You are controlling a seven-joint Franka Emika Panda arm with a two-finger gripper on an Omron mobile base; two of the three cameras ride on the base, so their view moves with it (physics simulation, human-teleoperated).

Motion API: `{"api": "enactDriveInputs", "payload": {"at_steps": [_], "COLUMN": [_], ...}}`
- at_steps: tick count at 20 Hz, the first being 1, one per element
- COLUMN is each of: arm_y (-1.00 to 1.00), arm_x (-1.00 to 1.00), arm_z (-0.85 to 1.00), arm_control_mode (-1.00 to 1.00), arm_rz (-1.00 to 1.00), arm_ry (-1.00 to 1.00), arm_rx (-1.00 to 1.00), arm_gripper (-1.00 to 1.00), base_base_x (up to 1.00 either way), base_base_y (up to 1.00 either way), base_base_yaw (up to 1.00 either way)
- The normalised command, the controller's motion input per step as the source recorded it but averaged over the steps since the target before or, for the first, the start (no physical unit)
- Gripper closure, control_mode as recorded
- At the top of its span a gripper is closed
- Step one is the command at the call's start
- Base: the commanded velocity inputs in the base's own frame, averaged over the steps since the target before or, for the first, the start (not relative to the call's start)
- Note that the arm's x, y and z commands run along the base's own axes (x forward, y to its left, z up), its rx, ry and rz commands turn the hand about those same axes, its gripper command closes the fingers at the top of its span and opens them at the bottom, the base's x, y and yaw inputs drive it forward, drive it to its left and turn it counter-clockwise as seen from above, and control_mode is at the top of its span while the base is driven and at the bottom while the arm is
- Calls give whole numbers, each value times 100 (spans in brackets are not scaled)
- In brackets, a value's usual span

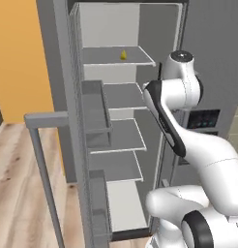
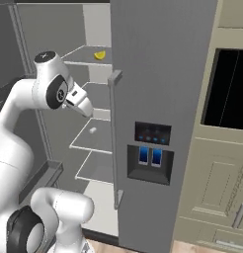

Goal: Take the lemon wedge from the fridge and place it on the plate with fish on the dining counter.

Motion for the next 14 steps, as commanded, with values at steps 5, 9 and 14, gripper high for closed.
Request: {"api": "enactDriveInputs", "payload": {"at_steps": [5, 9, 14], "arm_y": [0, 0, 0], "arm_x": [0, 0, 0], "arm_z": [0, 0, 0], "arm_control_mode": [100, 100, 100], "arm_rz": [0, 0, 0], "arm_ry": [0, 0, 0], "arm_rx": [0, 0, 0], "arm_gripper": [-100, -100, -100], "base_base_x": [86, 64, 21], "base_base_y": [10, 48, 22], "base_base_yaw": [-5, -7, -1]}}
